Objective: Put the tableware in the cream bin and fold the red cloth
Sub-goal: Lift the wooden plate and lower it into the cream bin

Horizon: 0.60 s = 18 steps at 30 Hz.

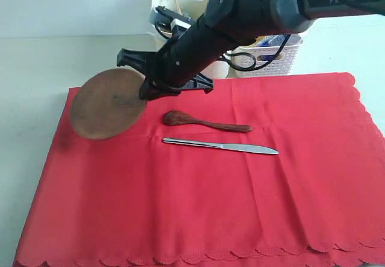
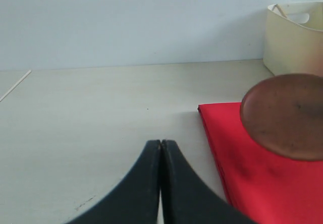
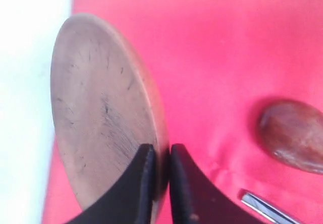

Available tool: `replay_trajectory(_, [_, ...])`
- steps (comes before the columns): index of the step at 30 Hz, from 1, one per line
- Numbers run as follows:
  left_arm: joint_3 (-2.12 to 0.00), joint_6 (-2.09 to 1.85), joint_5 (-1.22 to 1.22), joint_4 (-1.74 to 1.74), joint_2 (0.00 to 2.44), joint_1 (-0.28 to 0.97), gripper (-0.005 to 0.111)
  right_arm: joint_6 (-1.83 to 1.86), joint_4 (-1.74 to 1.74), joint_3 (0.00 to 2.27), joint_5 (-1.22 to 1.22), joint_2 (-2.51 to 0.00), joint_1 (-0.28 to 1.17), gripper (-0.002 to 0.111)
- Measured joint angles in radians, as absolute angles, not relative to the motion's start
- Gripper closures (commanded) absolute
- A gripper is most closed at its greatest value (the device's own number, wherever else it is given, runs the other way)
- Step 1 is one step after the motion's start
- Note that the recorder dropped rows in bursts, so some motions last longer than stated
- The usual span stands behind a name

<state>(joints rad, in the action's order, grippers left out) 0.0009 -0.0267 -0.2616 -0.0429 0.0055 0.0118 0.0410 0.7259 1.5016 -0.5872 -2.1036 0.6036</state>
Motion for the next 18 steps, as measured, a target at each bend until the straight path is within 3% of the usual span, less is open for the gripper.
replay_trajectory(18, [0.001,-0.027,-0.262,-0.043,0.006,0.012,0.104,0.055,0.860,1.502,-0.562,-1.970,0.405,0.108])
